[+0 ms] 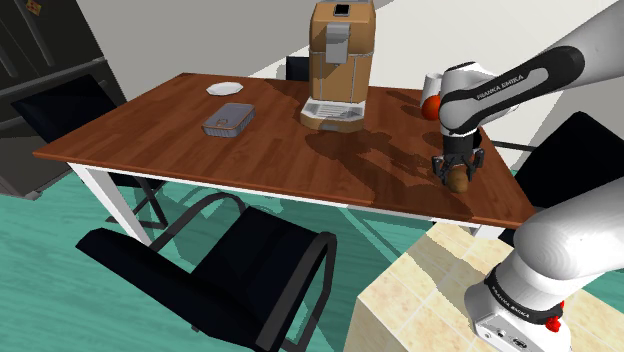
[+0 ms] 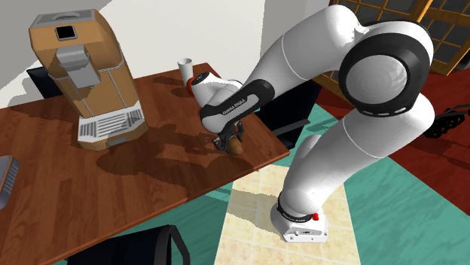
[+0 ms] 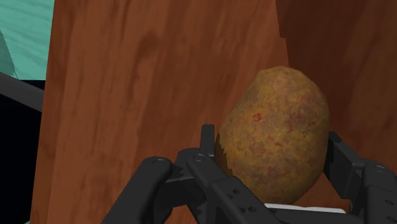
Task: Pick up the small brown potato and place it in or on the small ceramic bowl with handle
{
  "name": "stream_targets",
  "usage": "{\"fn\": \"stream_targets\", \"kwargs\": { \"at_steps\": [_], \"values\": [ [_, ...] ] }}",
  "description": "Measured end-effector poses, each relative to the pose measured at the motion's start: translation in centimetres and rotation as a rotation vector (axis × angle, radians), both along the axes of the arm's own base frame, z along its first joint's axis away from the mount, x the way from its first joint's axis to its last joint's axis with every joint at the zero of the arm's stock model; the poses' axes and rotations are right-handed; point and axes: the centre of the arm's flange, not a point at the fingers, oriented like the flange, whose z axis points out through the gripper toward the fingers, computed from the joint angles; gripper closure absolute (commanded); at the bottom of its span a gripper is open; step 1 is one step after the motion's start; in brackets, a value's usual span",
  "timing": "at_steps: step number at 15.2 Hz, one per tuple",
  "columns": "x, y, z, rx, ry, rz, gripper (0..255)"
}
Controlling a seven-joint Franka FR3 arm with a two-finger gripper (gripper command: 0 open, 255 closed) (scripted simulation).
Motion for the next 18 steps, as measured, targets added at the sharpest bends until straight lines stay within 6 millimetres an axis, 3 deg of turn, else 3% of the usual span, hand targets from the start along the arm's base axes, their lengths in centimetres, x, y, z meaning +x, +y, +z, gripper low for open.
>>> {"fn": "stream_targets", "kwargs": {
  "at_steps": [10,18],
  "values": [
    [0.0,0.0,0.2,0.0,0.0,0.0,255],
    [0.0,0.0,4.2,0.0,0.0,0.0,255]
  ]
}}
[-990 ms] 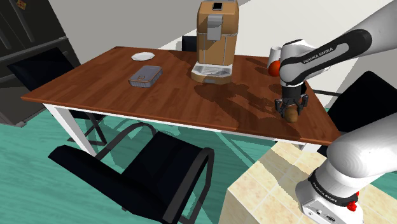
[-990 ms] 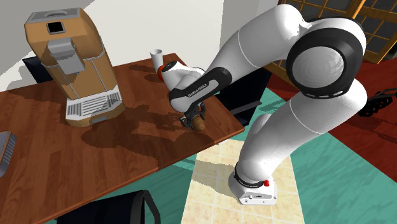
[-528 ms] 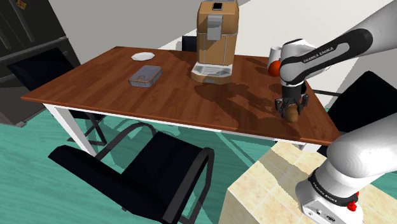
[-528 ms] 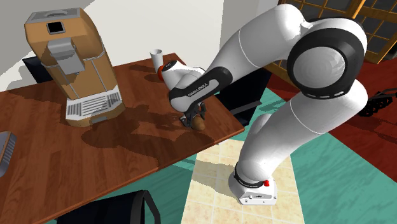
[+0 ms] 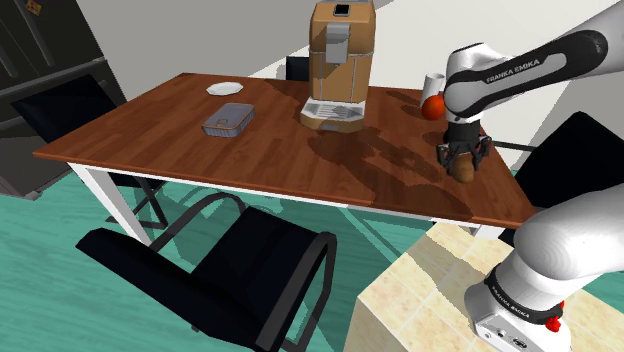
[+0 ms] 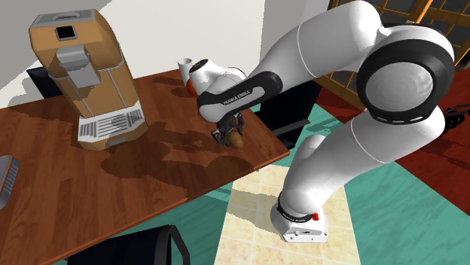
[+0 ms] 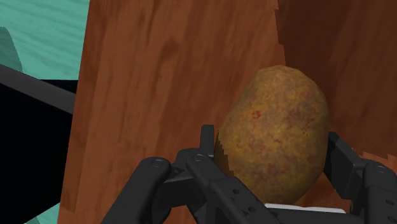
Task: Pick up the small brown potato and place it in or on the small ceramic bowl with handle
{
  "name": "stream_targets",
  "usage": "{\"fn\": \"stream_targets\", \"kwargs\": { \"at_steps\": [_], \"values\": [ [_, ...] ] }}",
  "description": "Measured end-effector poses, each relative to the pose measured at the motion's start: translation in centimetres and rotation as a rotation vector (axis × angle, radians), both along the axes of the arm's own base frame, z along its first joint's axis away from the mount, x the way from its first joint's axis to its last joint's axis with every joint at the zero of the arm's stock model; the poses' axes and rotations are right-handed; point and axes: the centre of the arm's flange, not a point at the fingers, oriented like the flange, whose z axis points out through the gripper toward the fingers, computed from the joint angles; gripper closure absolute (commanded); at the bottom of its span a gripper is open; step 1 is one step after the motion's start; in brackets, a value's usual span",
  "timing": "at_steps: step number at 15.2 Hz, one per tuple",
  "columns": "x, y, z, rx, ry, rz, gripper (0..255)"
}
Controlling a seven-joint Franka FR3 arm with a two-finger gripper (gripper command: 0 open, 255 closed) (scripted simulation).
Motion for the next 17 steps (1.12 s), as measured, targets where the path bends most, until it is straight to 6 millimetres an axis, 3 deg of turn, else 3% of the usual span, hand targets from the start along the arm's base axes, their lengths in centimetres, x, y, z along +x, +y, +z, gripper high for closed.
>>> {"fn": "stream_targets", "kwargs": {
  "at_steps": [17],
  "values": [
    [-0.1,0.0,9.0,0.0,0.0,0.0,255]
  ]
}}
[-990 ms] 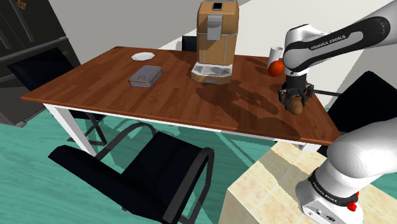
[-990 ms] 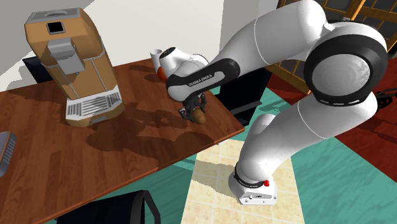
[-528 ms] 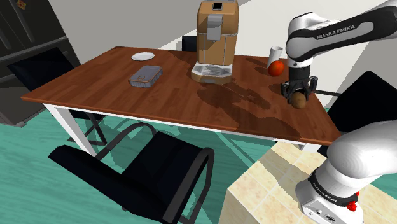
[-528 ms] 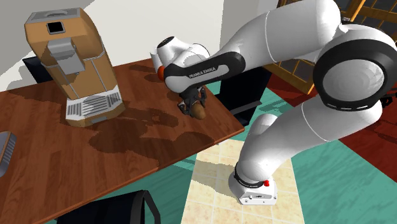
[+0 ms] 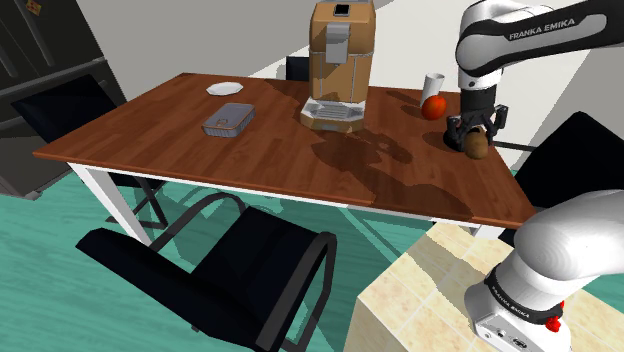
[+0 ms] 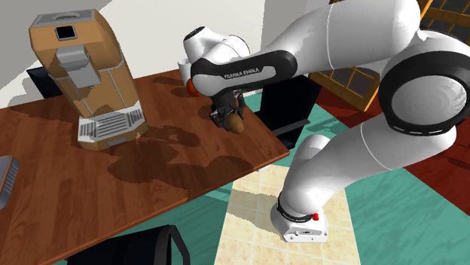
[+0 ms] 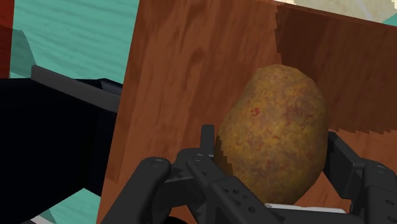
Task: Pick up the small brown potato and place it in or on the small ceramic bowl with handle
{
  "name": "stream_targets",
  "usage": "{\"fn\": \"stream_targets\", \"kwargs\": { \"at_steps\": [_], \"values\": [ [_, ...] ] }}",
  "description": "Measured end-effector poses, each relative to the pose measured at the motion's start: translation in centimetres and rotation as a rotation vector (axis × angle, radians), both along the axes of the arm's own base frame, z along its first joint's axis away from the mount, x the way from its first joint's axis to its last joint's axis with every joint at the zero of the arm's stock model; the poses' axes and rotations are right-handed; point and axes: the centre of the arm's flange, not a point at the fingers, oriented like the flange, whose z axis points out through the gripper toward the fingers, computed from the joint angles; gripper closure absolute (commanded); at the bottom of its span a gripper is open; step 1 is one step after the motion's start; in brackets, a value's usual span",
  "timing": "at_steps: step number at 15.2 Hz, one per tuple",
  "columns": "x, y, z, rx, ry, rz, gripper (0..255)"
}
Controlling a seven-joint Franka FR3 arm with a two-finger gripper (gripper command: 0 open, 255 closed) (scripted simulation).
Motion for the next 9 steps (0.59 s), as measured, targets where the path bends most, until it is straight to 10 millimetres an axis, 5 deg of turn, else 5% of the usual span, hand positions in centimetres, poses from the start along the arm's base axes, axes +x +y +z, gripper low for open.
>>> {"fn": "stream_targets", "kwargs": {
  "at_steps": [5,9],
  "values": [
    [0.7,-1.3,1.8,0.0,0.0,0.0,255],
    [3.0,-5.9,2.0,0.001,0.0,-0.001,255]
  ]
}}
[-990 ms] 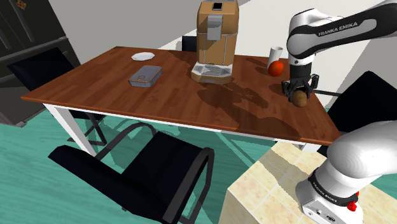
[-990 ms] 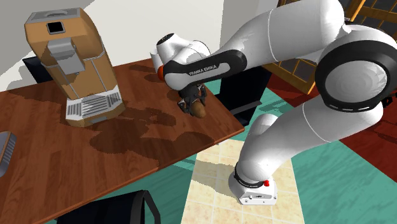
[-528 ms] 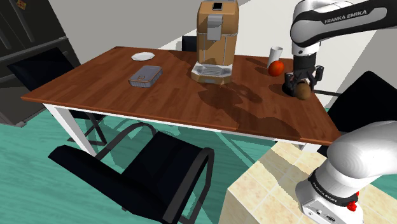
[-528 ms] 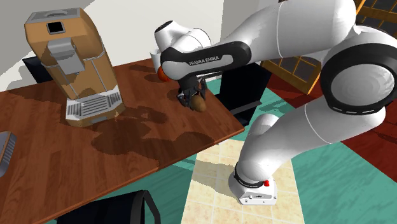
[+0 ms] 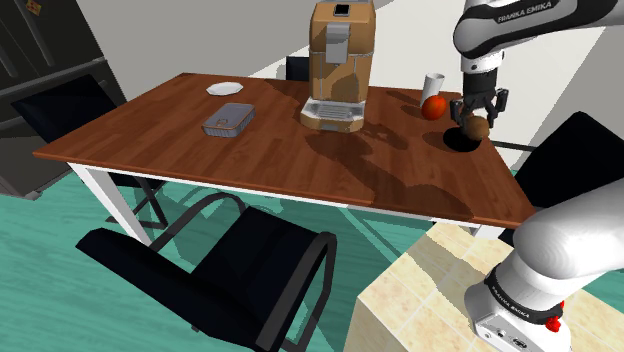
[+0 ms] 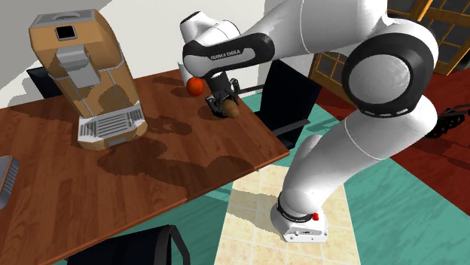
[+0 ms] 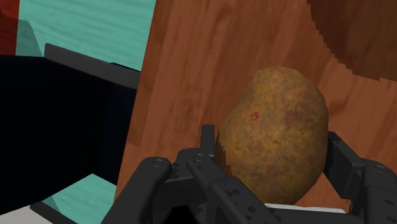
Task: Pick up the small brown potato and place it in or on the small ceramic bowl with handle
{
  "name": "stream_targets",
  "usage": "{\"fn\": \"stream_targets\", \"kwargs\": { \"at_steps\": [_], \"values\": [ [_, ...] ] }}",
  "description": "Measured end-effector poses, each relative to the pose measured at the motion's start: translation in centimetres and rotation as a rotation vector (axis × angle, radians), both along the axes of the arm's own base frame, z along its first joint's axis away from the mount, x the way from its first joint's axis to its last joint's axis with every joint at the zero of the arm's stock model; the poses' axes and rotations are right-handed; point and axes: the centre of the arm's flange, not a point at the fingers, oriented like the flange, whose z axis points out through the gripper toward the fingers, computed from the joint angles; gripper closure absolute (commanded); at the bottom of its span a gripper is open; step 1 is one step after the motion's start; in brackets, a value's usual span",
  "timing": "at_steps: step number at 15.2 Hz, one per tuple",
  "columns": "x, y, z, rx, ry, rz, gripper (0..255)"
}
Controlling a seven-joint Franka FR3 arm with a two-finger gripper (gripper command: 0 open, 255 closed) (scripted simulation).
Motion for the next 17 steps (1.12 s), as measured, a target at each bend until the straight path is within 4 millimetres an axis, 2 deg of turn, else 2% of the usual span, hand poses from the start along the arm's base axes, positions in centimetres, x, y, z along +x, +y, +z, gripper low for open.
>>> {"fn": "stream_targets", "kwargs": {
  "at_steps": [13,15,17],
  "values": [
    [7.0,-15.4,0.2,-0.001,0.0,-0.001,255],
    [7.7,-17.0,-0.1,-0.001,0.001,0.0,255],
    [7.9,-17.6,-0.9,-0.001,0.001,0.0,255]
  ]
}}
